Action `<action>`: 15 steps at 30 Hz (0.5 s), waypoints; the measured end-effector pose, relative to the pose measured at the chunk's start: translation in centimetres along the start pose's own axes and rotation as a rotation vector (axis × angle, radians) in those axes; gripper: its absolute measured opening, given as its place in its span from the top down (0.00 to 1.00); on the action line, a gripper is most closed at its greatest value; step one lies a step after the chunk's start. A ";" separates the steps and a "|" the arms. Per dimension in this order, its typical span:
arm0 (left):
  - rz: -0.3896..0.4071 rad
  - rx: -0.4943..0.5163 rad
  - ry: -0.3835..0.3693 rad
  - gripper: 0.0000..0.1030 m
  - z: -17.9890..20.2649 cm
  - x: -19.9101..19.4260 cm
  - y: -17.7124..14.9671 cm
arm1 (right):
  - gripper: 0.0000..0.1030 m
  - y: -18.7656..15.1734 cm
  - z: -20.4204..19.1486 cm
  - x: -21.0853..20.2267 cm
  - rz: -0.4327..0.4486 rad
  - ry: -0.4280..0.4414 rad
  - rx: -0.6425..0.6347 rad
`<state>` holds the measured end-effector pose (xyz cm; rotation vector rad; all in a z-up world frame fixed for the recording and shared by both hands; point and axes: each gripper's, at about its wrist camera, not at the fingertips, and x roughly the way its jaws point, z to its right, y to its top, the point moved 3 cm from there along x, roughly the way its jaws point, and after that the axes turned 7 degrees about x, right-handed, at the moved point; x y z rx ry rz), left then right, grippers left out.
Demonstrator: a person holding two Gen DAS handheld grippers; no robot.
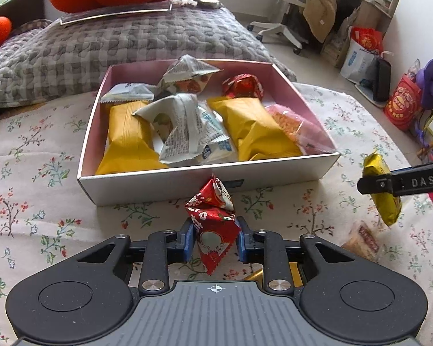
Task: Organize snacks
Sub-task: 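Carry the candy and yellow packet with both grippers into the box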
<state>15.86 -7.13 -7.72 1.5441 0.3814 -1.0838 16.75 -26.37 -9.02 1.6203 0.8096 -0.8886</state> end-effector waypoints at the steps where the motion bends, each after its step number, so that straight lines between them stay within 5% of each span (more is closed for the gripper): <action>1: 0.005 0.000 -0.005 0.75 0.1 -0.2 0.1 | 0.56 0.1 0.2 0.0 0.005 -0.002 0.012; 15: 0.108 -0.012 -0.019 0.75 -0.4 -2.3 1.9 | 0.56 1.5 1.4 -1.5 0.101 0.042 0.151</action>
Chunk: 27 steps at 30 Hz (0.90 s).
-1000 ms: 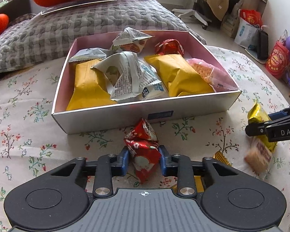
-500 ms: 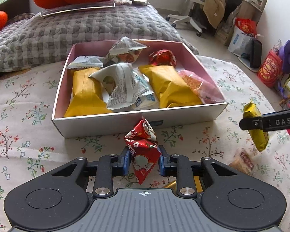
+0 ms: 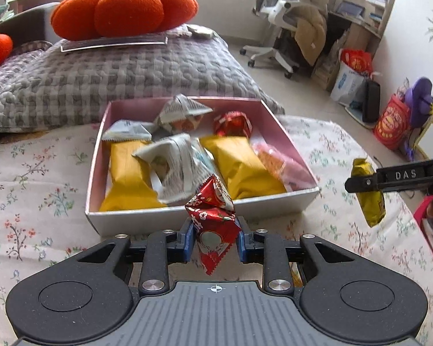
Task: Organize snacks
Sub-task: 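Carry the candy and yellow packet with both grippers into the box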
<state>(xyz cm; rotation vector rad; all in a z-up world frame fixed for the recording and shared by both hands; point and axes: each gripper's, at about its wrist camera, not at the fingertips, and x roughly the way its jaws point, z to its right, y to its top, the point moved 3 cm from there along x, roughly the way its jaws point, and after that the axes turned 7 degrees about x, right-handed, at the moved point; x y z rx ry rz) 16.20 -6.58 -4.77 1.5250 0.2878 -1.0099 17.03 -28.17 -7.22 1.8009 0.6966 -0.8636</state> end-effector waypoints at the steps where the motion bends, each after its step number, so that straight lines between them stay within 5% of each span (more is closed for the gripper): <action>1: 0.008 -0.012 -0.002 0.75 -0.3 0.0 0.2 | 0.56 0.1 0.0 -0.1 0.008 0.004 0.008; 17: 0.159 -0.065 -0.015 0.75 -2.2 0.9 3.8 | 0.55 2.7 -2.0 0.2 0.074 0.245 0.206; 23: 0.167 0.072 0.055 0.74 -0.6 2.9 3.9 | 0.55 3.3 -3.7 1.4 0.066 0.297 0.220; 27: 0.173 0.192 0.105 0.65 0.5 3.4 3.7 | 0.55 3.8 -4.3 2.0 0.065 0.350 0.249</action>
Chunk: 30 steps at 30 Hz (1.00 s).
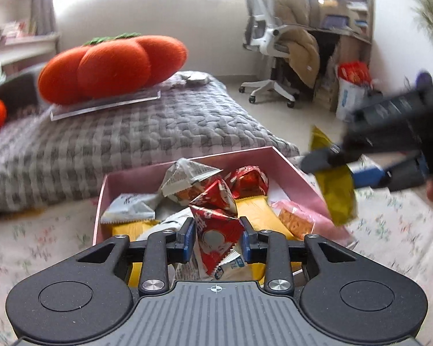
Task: Organize snacks
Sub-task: 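Carry the candy and yellow packet with both grippers into the box, then open both grippers to release the candy and yellow packet in the box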
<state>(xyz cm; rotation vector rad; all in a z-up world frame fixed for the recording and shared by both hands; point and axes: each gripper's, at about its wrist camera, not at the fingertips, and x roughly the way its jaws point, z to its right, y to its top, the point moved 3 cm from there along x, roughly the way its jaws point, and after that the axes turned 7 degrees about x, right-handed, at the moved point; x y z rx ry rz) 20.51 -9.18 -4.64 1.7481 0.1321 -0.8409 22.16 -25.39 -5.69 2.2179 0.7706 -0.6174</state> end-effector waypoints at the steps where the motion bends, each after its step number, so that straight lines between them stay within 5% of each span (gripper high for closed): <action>1: 0.001 0.018 -0.002 0.52 0.2 -0.1 0.0 | 0.55 0.1 -0.1 0.2 0.003 0.006 0.003; 3: 0.017 0.030 -0.012 0.37 0.0 -0.6 0.1 | 0.55 0.1 -0.4 0.6 0.005 0.012 0.004; 12: 0.034 -0.248 0.000 0.36 -6.0 -4.0 0.6 | 0.52 0.6 -3.1 1.7 0.044 0.065 -0.015; 15: 0.020 -0.369 0.007 0.34 -8.3 -4.9 0.0 | 0.24 0.4 -4.1 1.3 0.095 0.085 -0.041; 19: -0.032 -0.450 0.019 0.34 -9.9 -5.3 -1.0 | 0.24 0.1 -3.5 0.1 0.087 0.044 -0.044; 23: -0.055 -0.432 0.014 0.34 -9.6 -6.4 -1.3 | 0.24 -0.5 -3.0 -2.3 0.097 -0.004 -0.080; 30: -0.078 -0.245 0.022 0.30 -6.3 -9.3 -1.7 | 0.16 -2.8 -3.7 -5.6 0.100 -0.104 -0.268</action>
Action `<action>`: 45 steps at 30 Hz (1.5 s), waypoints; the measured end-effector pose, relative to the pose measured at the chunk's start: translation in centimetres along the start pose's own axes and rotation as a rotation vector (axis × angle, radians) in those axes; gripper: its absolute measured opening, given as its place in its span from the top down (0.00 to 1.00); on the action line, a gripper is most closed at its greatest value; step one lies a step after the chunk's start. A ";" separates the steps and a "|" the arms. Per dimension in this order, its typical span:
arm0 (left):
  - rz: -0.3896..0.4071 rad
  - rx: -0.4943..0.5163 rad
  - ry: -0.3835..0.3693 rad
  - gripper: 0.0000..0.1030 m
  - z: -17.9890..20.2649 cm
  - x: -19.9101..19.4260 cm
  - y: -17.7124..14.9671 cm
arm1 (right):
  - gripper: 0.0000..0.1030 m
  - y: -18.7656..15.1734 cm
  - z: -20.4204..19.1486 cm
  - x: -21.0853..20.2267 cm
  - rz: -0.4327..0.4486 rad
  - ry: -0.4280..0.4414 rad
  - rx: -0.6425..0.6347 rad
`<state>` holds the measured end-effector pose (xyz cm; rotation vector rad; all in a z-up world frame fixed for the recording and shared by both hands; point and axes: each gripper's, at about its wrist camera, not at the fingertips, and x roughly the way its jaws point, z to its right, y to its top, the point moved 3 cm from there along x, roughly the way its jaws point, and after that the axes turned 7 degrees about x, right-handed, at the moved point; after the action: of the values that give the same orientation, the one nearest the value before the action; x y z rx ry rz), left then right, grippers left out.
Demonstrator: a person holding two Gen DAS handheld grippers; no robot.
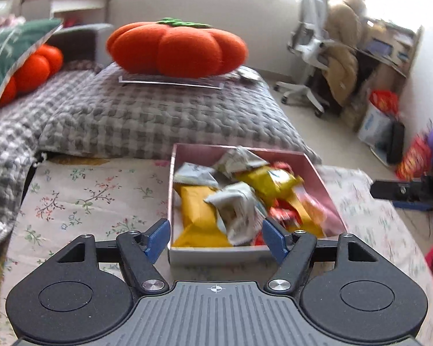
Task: Organize snacks
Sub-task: 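Open both grippers to release the candy and yellow packet in the box, then move both grippers back to the remaining snacks, then grasp orange-and-silver bar with right gripper while left gripper grasps silver packet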
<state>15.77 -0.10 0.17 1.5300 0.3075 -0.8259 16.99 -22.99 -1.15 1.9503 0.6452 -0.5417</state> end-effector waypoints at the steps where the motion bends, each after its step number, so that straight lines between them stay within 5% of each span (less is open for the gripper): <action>1: -0.001 0.018 -0.001 0.29 0.3 -0.5 -0.4 | 0.14 -0.3 0.1 -0.4 -0.008 -0.002 0.000; 10: -0.104 0.090 -0.017 0.29 1.9 -1.2 -4.8 | 0.09 -4.5 0.8 -2.2 -0.108 -0.095 -0.076; 17: -0.194 -0.029 -0.025 0.29 0.9 -1.0 -7.3 | 0.09 -7.5 1.0 -2.6 -0.202 -0.124 -0.104; 33: -0.260 -0.075 0.001 0.29 1.3 0.1 -9.5 | 0.09 -11.0 0.7 -2.8 -0.304 -0.139 -0.156; 45: -0.320 -0.066 0.022 0.30 2.1 2.3 -10.9 | 0.20 -15.5 -0.7 -0.6 -0.481 -0.182 -0.274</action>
<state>9.81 -0.99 -9.44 1.4484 0.6008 -1.0382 6.68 -16.52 -10.77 1.4684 1.0207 -0.8654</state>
